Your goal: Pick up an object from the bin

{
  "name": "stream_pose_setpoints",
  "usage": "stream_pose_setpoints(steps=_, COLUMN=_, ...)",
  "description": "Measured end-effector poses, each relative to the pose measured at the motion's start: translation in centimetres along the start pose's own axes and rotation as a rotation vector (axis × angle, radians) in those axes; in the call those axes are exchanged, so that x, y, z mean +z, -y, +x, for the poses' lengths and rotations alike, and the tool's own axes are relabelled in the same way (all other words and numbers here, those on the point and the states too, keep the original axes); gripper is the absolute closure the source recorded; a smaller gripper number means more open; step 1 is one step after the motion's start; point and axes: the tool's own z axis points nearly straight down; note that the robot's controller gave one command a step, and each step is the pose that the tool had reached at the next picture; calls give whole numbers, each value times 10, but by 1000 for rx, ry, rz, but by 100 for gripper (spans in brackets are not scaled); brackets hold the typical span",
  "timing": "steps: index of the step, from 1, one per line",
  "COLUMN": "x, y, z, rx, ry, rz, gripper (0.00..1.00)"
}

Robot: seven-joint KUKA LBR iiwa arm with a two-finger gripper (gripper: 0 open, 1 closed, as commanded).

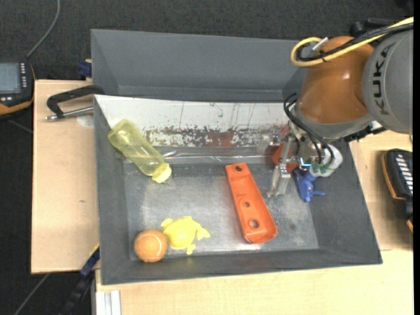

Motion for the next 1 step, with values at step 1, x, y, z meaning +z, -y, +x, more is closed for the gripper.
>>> stream_pose_setpoints(steps=1, x=-5, y=0, z=-2, rx=-1, ry=9, rz=1, gripper=0)
